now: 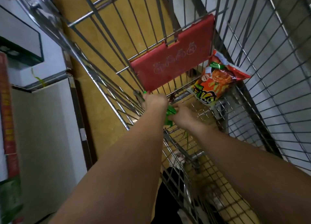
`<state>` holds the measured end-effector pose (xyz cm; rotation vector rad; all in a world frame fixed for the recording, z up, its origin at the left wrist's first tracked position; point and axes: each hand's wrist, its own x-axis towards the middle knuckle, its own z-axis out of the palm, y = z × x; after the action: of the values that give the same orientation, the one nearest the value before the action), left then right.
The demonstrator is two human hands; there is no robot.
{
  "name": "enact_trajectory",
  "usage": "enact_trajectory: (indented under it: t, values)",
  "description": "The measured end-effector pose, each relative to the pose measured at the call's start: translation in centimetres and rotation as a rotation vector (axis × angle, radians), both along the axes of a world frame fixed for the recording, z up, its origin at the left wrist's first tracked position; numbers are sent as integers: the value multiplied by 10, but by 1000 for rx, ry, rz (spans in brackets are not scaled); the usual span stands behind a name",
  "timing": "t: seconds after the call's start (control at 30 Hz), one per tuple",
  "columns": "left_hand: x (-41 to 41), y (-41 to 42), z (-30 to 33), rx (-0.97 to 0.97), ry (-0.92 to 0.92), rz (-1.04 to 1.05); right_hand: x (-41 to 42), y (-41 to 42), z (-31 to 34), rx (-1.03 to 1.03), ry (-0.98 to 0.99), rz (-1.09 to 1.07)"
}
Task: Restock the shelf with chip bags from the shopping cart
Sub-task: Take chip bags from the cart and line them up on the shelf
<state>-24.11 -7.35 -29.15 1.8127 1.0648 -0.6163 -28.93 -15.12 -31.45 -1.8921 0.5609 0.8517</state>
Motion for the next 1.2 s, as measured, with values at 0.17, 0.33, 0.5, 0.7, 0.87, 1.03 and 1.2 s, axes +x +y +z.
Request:
enact_trajectory:
  t: [0.17,0.33,0.5,0.7,0.87,1.03,1.2]
  values:
    - [-3,-1,-7,16,33,-13,1,4,-10,-60,-69,-39]
    - [-5,-4,-13,7,-7,-207,1,-11,0,-90,-158,-146]
    - [-15,-15,-3,-126,-98,-513,3,-42,27,-118,-243,-180]
    - [-29,-31,11,-136,-259,-824,-1,-66,58,-57,-269,-274]
    - [-43,-50,27,2,-512,-808,-10,-71,77,63,-272,-401]
    - [-41,-60,47,-111,-557,-614,-21,-98,95,280,-320,-401]
    - [-36,-65,63,-480,-426,-431,-31,-134,90,124,-425,-596]
